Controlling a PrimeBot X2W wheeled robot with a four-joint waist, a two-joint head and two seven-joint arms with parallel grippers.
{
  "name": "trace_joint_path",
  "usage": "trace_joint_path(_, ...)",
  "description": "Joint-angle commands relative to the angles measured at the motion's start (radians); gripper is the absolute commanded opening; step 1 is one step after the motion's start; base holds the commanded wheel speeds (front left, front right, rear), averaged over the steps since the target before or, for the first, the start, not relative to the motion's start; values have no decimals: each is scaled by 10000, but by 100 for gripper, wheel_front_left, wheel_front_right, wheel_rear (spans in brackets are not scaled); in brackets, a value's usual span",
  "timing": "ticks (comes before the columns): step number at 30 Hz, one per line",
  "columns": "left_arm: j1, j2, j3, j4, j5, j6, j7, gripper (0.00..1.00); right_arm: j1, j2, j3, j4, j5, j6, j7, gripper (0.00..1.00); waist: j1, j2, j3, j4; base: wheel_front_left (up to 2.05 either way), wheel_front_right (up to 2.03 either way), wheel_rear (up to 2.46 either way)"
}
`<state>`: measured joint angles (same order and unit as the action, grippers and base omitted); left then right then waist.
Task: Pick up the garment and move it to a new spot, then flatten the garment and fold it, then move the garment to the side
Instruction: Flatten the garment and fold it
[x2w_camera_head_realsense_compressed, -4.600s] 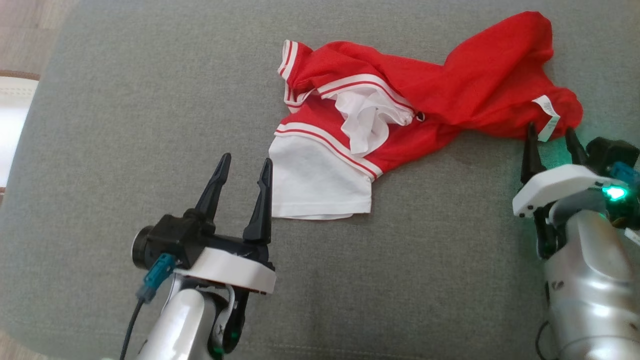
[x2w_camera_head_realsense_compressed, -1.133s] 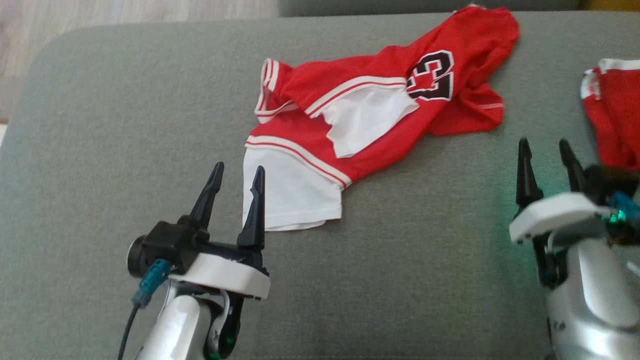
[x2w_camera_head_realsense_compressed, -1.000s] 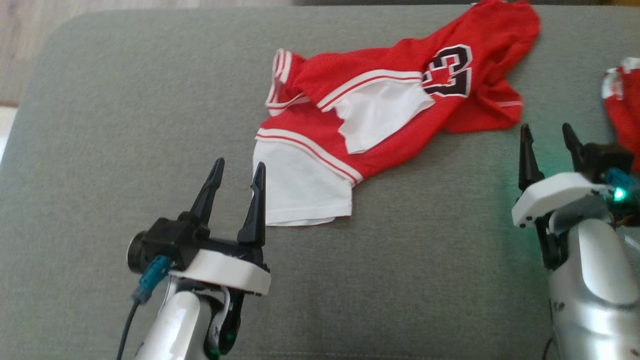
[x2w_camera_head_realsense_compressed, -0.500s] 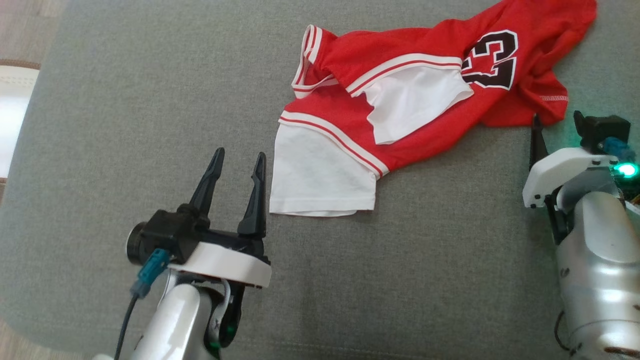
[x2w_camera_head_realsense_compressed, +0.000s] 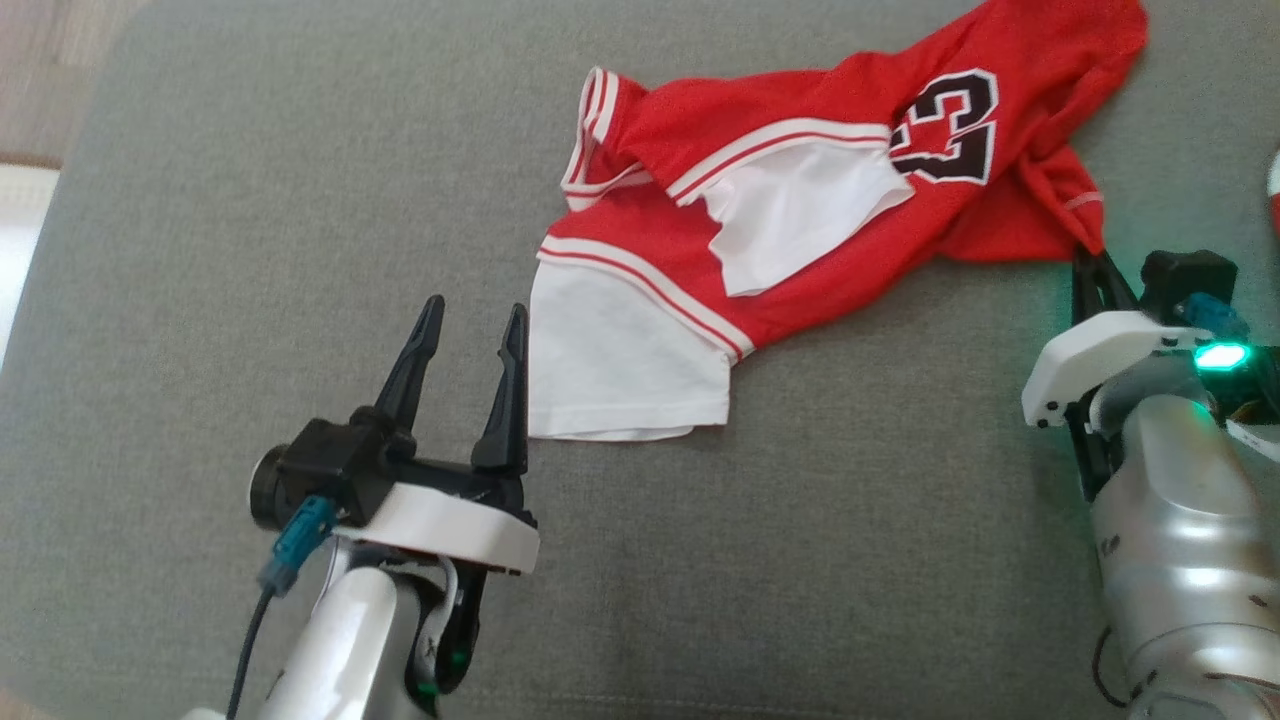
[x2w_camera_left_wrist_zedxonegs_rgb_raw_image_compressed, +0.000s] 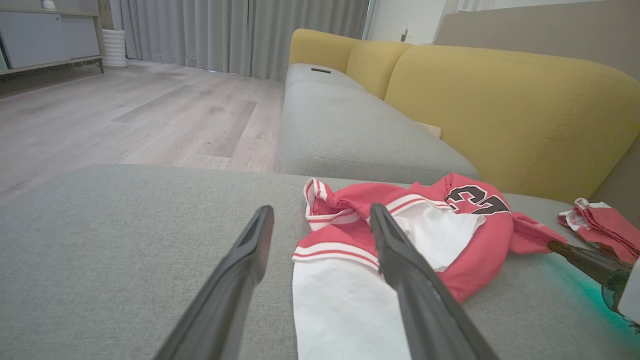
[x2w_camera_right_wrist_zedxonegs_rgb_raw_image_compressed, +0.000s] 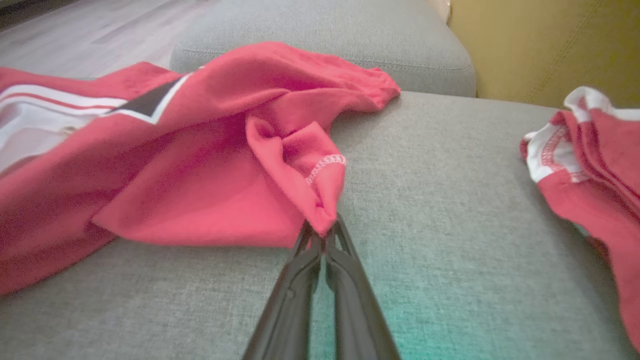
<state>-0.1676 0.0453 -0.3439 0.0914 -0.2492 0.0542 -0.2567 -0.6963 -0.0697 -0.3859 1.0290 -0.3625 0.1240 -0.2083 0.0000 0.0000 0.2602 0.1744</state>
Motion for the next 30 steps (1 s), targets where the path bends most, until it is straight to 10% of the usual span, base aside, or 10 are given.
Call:
trace_joint_path(1, -192, 49, 323, -302, 43, 33, -51, 100, -245, 157, 324, -199, 125, 67, -207, 0, 0, 0, -259, -150, 0, 0, 0)
trace_joint_path(18, 775, 49, 639, -323, 39, 96, -51, 100, 1962, 166, 1714, -1368, 1887, 67, -175, 0, 0, 0, -2049, -1138, 0, 0, 0)
trace_joint_path(30, 882, 49, 522, -448, -78, 171, -51, 100, 4719, 187, 2615, -6719, 3639, 67, 2433, 0, 0, 0, -2165, -1366, 0, 0, 0)
